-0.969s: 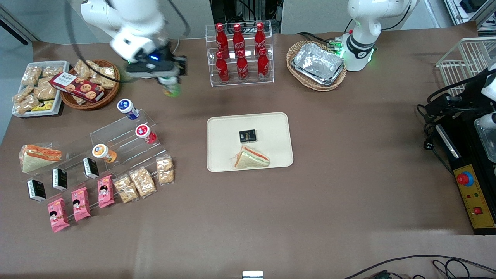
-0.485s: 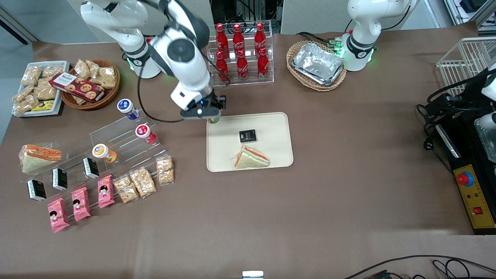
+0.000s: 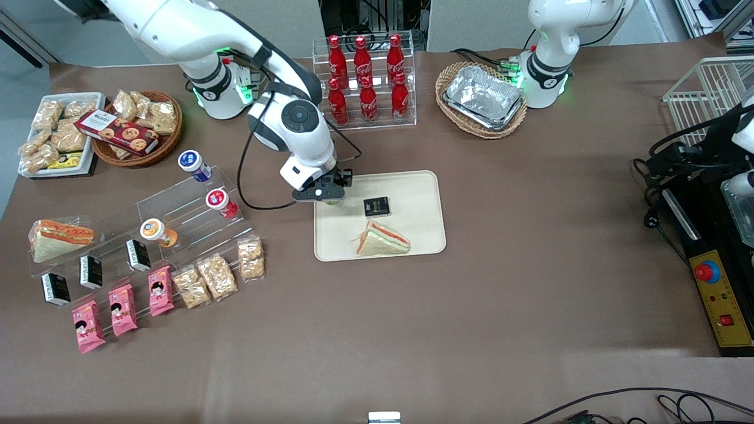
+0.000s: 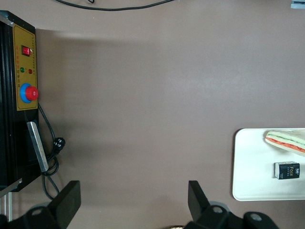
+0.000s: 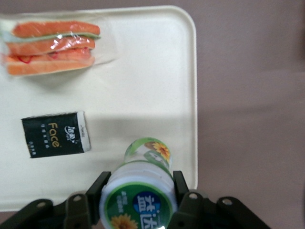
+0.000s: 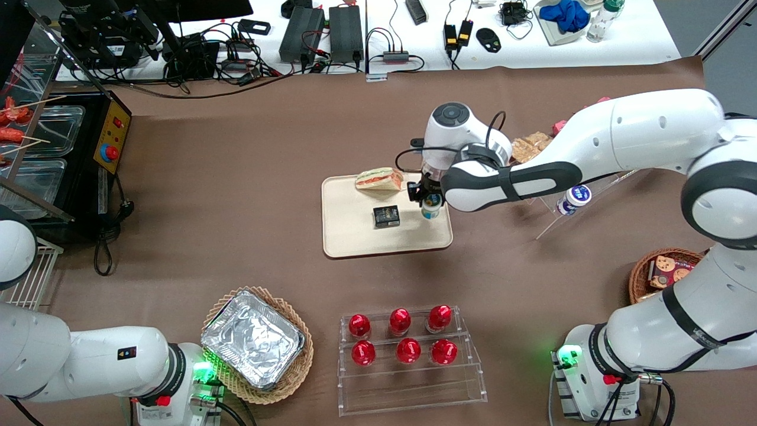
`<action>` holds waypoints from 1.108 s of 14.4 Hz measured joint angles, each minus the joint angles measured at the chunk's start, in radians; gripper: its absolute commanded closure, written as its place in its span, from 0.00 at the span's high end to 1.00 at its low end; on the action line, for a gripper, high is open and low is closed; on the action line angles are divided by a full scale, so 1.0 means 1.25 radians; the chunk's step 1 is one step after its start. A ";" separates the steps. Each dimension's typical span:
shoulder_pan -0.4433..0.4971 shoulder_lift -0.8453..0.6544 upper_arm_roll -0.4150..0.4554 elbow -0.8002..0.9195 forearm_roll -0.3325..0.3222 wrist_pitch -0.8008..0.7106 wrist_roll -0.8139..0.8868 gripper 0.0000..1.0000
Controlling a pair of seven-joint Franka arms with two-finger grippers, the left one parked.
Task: Place green gum on tray
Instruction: 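Lower the green gum tub onto the tray and open the right gripper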
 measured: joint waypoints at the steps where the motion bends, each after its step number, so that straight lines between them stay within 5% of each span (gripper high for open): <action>1: 0.000 0.022 -0.001 -0.001 -0.015 0.014 0.015 0.37; 12: 0.001 0.099 -0.019 -0.023 -0.027 0.093 0.025 0.41; 15: 0.002 0.103 -0.028 -0.027 -0.028 0.104 0.026 0.63; 16: 0.002 0.104 -0.030 -0.029 -0.030 0.107 0.026 0.80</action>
